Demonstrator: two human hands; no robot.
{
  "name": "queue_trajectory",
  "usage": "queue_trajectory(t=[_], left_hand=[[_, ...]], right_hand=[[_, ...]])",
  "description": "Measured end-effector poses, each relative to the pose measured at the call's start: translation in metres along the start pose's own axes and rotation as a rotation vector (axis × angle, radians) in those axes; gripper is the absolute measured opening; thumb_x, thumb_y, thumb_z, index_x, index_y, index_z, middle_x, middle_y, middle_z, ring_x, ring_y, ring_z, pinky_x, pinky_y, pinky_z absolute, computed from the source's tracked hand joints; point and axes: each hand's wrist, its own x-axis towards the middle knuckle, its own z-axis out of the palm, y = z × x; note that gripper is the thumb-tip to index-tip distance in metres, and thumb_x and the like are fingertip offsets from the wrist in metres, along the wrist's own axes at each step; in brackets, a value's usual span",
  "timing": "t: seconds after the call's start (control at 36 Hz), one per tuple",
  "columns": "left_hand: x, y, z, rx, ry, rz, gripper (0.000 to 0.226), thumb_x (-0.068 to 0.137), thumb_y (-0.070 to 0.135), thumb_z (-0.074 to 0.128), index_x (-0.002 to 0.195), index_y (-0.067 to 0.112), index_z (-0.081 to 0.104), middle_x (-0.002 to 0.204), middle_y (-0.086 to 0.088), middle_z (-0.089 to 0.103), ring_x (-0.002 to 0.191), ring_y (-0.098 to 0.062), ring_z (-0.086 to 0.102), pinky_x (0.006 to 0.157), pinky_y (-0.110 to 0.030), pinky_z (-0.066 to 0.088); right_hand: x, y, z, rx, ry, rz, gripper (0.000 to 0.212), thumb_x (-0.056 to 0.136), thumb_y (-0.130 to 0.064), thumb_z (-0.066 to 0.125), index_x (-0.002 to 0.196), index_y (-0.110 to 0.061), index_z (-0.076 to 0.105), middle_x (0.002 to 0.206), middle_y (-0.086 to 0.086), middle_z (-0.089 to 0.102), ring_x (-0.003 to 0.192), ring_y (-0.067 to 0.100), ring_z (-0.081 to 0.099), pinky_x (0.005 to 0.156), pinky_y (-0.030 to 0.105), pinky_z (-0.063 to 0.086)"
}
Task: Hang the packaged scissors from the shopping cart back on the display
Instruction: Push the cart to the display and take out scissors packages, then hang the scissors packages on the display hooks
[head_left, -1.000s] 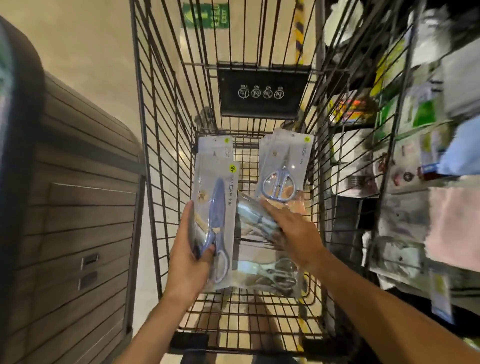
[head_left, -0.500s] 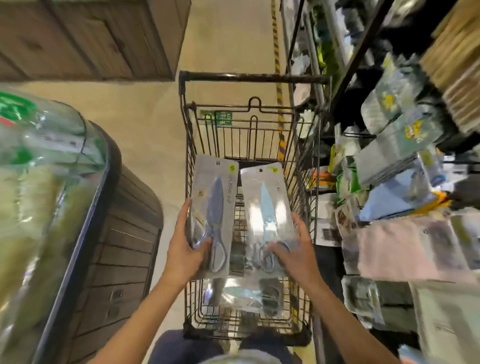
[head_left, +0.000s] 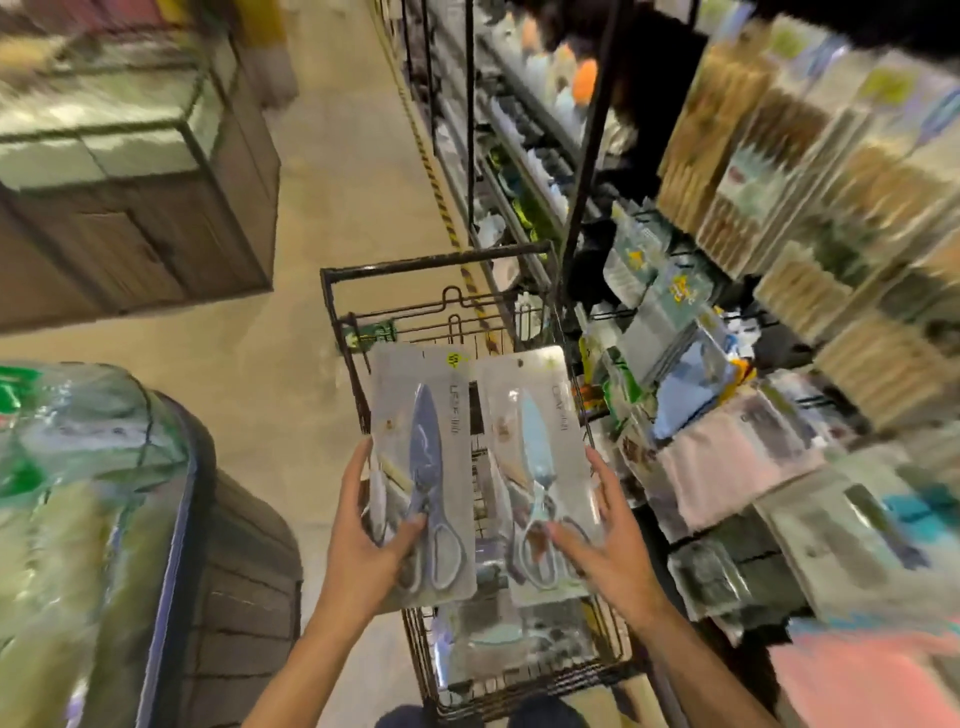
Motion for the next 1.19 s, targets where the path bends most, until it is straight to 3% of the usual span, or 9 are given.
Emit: queue_trajectory(t=[0.06,0.14,0.31,0.5,0.64,0.78,0.97,1.11,1.19], left_hand=[[-0.001,0.0,-0.006,-0.013,-0.039,0.015,0.092,0.085,0.019,0.078,0.151,0.053,0.023,0.16,0.019,0.031,0.146,-0.016,0.037,0.114,-0.057,0.038],[-0.006,0.0,-0.01,-0.037,-0.11,0.026,0.094,0.084,0.019,0.079,0.151,0.053,0.024,0.159,0.018,0.033,0.146,-0.013,0.037,0.116,-0.054,0.037],[-0.024,0.008,0.001,-0.092,-0.31,0.055,0.095,0.082,0.015,0.08,0.152,0.05,0.026,0.159,0.022,0.03,0.148,-0.011,0.032,0.116,-0.056,0.036],[-0.058,0.032,0.038,-0.096,-0.543,0.142,0.096,0.082,0.02,0.081,0.15,0.056,0.024,0.16,0.023,0.029,0.148,-0.01,0.03,0.117,-0.055,0.033],[-0.095,0.055,0.077,-0.101,-0.705,0.24,0.094,0.083,0.017,0.079,0.152,0.051,0.025,0.157,0.032,0.027,0.147,-0.005,0.031,0.119,-0.053,0.032],[-0.153,0.074,0.115,-0.15,-0.842,0.295,0.095,0.08,0.027,0.083,0.154,0.044,0.026,0.159,0.028,0.026,0.148,0.0,0.027,0.12,-0.048,0.031],[-0.266,0.097,0.155,-0.216,-1.015,0.418,0.094,0.078,0.026,0.08,0.153,0.044,0.027,0.157,0.032,0.028,0.146,0.007,0.025,0.114,-0.026,0.03],[-0.358,0.119,0.164,-0.245,-1.153,0.431,0.092,0.085,0.013,0.077,0.156,0.039,0.024,0.158,0.029,0.029,0.146,0.004,0.028,0.119,-0.044,0.033],[-0.41,0.131,0.168,-0.24,-1.207,0.454,0.092,0.086,0.01,0.076,0.154,0.044,0.024,0.154,0.04,0.025,0.142,0.015,0.024,0.121,-0.044,0.029]], right_hand=[[-0.018,-0.005,0.006,0.002,0.07,0.019,0.09,0.081,-0.013,0.083,0.153,-0.033,0.032,0.154,-0.019,0.043,0.142,-0.002,0.039,0.103,0.007,0.039],[-0.048,-0.01,0.013,-0.018,0.161,0.037,0.087,0.08,-0.008,0.083,0.151,-0.03,0.036,0.134,-0.025,0.06,0.125,0.002,0.058,0.097,0.017,0.051],[-0.123,-0.012,0.013,-0.054,0.375,0.073,0.091,0.08,-0.016,0.083,0.154,-0.032,0.032,0.135,-0.02,0.061,0.123,0.007,0.061,0.099,0.027,0.053],[-0.212,-0.027,-0.005,-0.031,0.616,0.081,0.086,0.077,-0.024,0.08,0.147,-0.038,0.033,0.125,-0.046,0.053,0.118,-0.013,0.056,0.092,0.011,0.05],[-0.281,-0.033,-0.025,-0.019,0.802,0.079,0.085,0.083,-0.012,0.08,0.147,-0.041,0.032,0.13,-0.048,0.048,0.12,-0.018,0.051,0.089,0.006,0.047],[-0.364,-0.041,-0.04,-0.048,0.974,0.064,0.087,0.084,-0.017,0.081,0.152,-0.039,0.032,0.153,-0.022,0.04,0.13,-0.01,0.048,0.095,0.009,0.048],[-0.499,-0.045,-0.054,-0.06,1.161,0.02,0.087,0.084,-0.011,0.08,0.149,-0.043,0.031,0.148,-0.02,0.047,0.128,-0.002,0.055,0.094,0.014,0.051],[-0.598,-0.045,-0.059,-0.135,1.283,0.038,0.09,0.085,-0.011,0.08,0.153,-0.041,0.03,0.15,-0.005,0.048,0.134,0.011,0.052,0.104,0.029,0.051],[-0.65,-0.048,-0.058,-0.158,1.369,0.038,0.089,0.084,-0.013,0.081,0.153,-0.041,0.031,0.145,-0.005,0.053,0.128,0.007,0.056,0.097,0.019,0.053]])
